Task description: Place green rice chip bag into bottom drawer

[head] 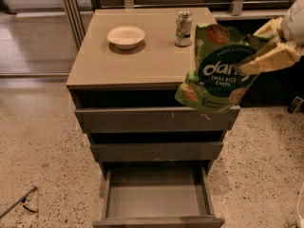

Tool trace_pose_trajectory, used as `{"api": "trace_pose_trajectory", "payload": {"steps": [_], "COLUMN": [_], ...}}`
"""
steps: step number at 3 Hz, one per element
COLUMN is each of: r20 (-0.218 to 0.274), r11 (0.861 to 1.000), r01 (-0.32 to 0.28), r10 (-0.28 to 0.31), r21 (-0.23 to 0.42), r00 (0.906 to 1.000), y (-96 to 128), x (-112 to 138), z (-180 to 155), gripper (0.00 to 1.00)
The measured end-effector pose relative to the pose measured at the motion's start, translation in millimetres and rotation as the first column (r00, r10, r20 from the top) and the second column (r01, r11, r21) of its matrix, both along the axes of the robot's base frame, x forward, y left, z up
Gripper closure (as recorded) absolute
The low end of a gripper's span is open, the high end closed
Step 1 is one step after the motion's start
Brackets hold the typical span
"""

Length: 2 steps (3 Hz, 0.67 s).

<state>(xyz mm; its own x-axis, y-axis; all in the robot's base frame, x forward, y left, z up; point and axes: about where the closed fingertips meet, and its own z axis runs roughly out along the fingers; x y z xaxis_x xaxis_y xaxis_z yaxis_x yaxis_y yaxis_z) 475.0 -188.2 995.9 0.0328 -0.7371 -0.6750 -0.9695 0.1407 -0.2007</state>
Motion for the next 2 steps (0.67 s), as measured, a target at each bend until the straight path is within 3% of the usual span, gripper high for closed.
{"api": "trace_pose_trajectory", "payload": {"steps": [1,2], "r20": [-0.007,-0.073], "r11": [1.000,0.999], "r01": [0.013,0.028], "r10": [-0.013,-0.026], "r21": [0.019,0.026], "r00": [0.9999,0.9970], "y": [-2,-5], "x": [-19,-43], "z": [-46,-122], "gripper": [1.00,1.00]}}
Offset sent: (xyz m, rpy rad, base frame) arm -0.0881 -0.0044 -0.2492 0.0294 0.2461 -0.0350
